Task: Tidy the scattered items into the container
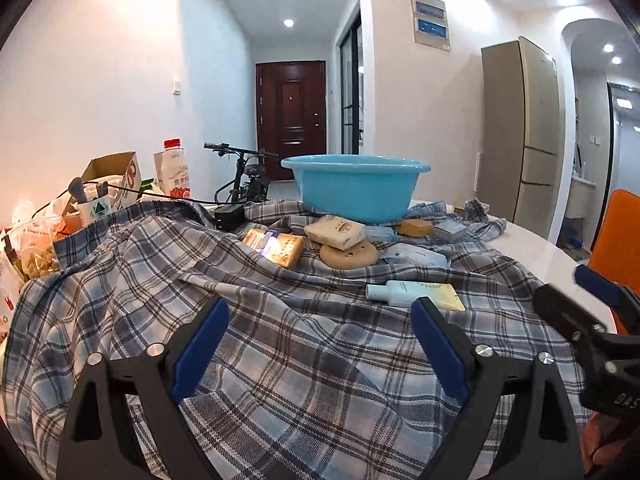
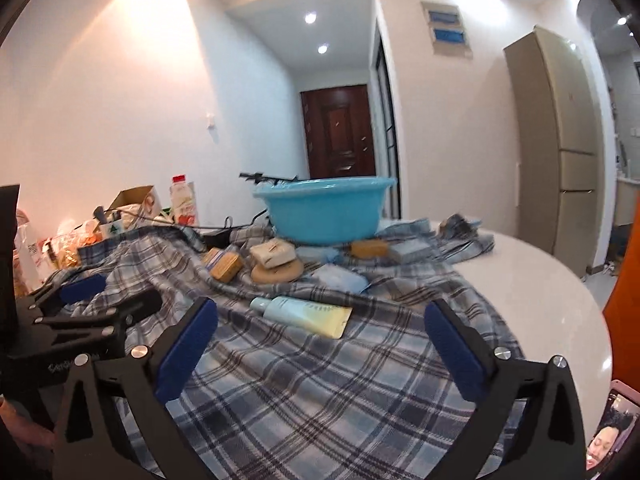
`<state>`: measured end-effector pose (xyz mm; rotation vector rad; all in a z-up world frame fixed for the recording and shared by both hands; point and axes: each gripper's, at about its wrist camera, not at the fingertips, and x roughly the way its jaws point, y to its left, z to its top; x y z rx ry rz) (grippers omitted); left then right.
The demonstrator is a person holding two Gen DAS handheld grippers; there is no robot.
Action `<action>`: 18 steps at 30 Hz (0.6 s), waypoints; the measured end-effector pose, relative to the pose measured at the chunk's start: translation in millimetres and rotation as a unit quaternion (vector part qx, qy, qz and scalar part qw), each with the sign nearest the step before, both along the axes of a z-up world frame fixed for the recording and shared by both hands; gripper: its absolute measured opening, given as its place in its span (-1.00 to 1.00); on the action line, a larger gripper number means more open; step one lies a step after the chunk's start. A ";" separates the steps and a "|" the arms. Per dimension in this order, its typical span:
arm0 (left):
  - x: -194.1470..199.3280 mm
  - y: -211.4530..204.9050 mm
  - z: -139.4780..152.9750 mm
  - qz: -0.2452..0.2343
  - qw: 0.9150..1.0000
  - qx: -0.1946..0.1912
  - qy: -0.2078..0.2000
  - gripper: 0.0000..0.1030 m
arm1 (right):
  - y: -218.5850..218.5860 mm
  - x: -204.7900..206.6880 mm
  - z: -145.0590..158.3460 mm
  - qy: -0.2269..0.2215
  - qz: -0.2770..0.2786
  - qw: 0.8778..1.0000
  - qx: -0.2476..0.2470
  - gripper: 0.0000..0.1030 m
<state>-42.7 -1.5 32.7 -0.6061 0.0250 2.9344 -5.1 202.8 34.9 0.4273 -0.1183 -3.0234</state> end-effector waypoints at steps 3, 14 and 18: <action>0.9 -1.1 -1.2 0.001 1.000 0.002 0.000 1.00 | -1.4 -3.8 -1.7 -0.017 0.005 1.000 0.004 1.00; -18.0 -3.1 -12.3 -0.004 0.998 0.010 -0.058 1.00 | 3.8 -13.6 -8.5 -0.053 0.007 0.999 -0.006 1.00; -22.7 -6.5 -15.4 0.003 0.997 0.021 -0.075 1.00 | 5.0 -17.1 -10.4 -0.066 0.002 0.998 -0.009 1.00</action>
